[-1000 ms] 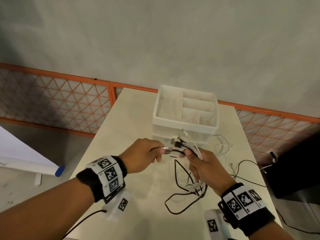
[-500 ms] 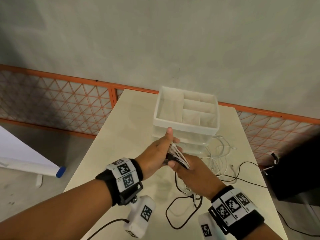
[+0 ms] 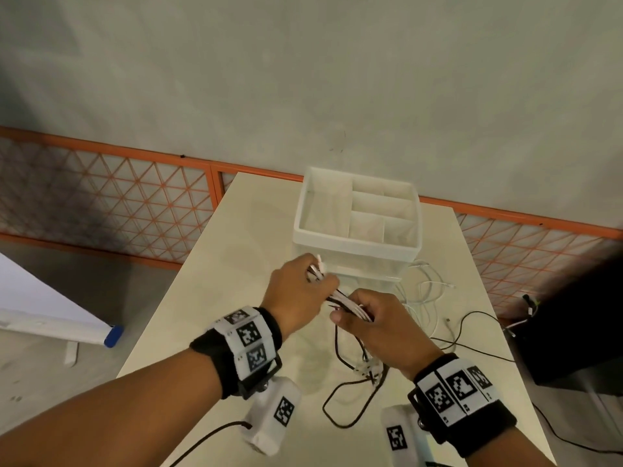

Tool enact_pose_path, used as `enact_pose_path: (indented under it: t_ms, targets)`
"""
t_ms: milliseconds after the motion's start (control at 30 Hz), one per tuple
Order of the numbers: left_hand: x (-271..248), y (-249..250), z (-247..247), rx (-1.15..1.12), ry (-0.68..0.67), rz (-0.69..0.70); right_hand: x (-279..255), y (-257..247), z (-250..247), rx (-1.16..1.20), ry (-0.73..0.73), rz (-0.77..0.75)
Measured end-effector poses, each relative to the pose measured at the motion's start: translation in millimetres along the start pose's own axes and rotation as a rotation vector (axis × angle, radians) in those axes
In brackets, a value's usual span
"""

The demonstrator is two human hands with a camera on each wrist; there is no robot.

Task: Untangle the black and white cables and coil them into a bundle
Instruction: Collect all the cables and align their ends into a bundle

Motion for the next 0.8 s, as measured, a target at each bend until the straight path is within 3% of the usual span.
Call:
enact_pose_path:
  t_ms: [67,133,167,233,300,367,533,667,800]
  targets:
    - [4,-17,-7,-0.142,-0.038,-0.155,0,4,-6,-0.049,0.016,-0.003]
    - [7,-22,-12,0.015,-0.096,-0.205,1,3,-8,-0.116,0.026,-0.006]
    - [7,-16,-18,0.156,-0.071,-0.158,2,2,-7,-0.162,0.024,-0.009]
    - [3,22,-23,0.246,0.013,0.083,6,-7,0,-0.244,-0.002,-0.04]
    - [-6,53,3,0.227,-0.126,0.263,12,-27,9,-0.297,-0.026,-0.117]
    - [-12,63,33,0.353,-0.294,0.28,16,-50,10,-0.359,-0.008,-0.202]
    - [-1,74,9,0.509,-0.167,0.238,6,-53,-46,-0.11,0.299,-0.189]
    - [5,93,-37,0.211,-0.07,0.183,1,12,-75,-0.22,0.451,0.049]
    - [8,112,-73,-0.017,0.039,0.248,6,84,-64,-0.357,0.265,0.372]
Point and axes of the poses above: each hand's wrist, its own x-axis towards the middle knuckle, its own z-axis out of the palm, y = z × x, the point moved 10 cm from there along x, towards the middle knuckle, and after that the axes turned 7 degrees about -y, right-handed, at the moved point
